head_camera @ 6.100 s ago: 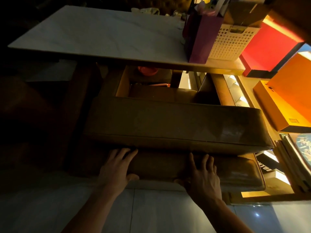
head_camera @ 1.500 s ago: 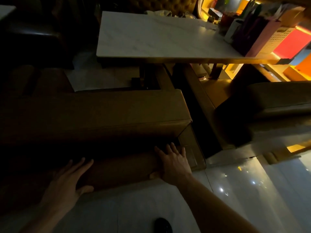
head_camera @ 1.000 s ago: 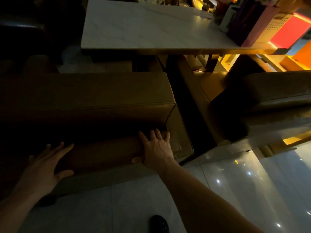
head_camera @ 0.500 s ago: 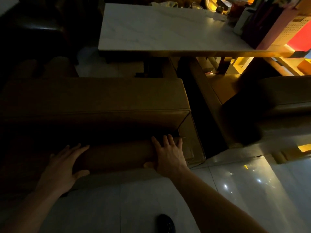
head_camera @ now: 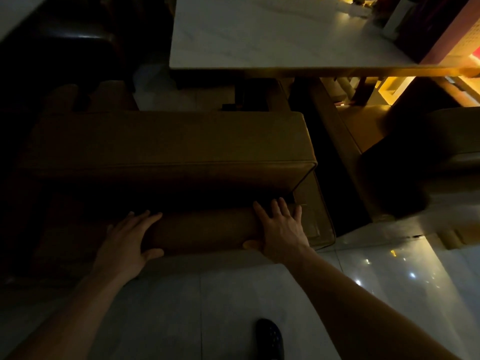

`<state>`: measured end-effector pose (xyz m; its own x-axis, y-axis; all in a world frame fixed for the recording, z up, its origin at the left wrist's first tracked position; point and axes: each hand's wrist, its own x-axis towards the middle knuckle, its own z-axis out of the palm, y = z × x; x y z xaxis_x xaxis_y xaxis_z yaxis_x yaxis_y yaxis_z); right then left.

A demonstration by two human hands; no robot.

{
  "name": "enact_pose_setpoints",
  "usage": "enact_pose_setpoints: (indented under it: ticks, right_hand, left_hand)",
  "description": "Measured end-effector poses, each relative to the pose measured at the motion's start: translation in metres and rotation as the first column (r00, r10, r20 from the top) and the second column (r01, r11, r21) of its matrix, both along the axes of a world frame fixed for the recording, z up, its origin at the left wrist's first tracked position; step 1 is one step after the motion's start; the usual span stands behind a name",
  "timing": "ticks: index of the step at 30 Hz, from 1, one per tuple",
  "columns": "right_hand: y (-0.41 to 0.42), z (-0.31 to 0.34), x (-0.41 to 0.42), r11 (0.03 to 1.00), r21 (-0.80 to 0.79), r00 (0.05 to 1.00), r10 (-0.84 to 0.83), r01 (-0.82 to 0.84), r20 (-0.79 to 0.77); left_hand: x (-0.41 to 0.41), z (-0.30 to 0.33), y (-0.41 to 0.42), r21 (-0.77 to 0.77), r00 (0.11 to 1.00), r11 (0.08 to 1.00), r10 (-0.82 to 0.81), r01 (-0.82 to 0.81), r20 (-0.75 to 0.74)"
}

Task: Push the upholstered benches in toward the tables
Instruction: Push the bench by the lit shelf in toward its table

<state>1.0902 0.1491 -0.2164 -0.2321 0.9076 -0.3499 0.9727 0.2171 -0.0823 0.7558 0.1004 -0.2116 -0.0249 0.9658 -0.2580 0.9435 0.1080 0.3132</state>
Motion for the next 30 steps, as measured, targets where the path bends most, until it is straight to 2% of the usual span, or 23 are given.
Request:
enact_pose_setpoints:
  ticks: [8, 13, 17, 21, 26, 30]
  right_hand:
    - [0.001, -0.006, 0.001, 1.000, 0.024, 1.000, 0.008, -0.008, 0.023]
    - [-0.001, 0.011, -0.007, 0.995, -0.090, 0.998, -0.033, 0.038, 0.057]
    - [-0.018, 0.038, -0.040, 0.993, -0.109, 0.998, -0.056, 0.051, -0.037]
    - [-0.047, 0.072, -0.088, 0.993, -0.116, 0.995, -0.005, -0.006, -0.102]
    - [-0.090, 0.110, -0.158, 0.991, -0.135, 0.994, 0.007, -0.022, -0.111]
    - [-0.119, 0.134, -0.221, 0.991, -0.114, 0.985, 0.044, -0.064, -0.167]
  left_hand:
    - [-0.004, -0.008, 0.000, -0.011, 1.000, 1.000, -0.007, 0.008, 0.007]
    - [-0.004, 0.007, -0.005, -0.085, 0.997, 0.995, -0.058, 0.054, -0.049]
    - [-0.014, 0.032, -0.030, -0.063, 0.998, 0.997, -0.048, 0.046, -0.029]
    - [-0.053, 0.067, -0.063, -0.051, 1.000, 0.999, 0.000, 0.000, -0.004]
    - [-0.134, 0.114, -0.120, -0.031, 0.992, 0.993, 0.112, -0.110, 0.059]
    - [-0.204, 0.137, -0.165, 0.012, 0.982, 0.983, 0.185, -0.186, 0.046]
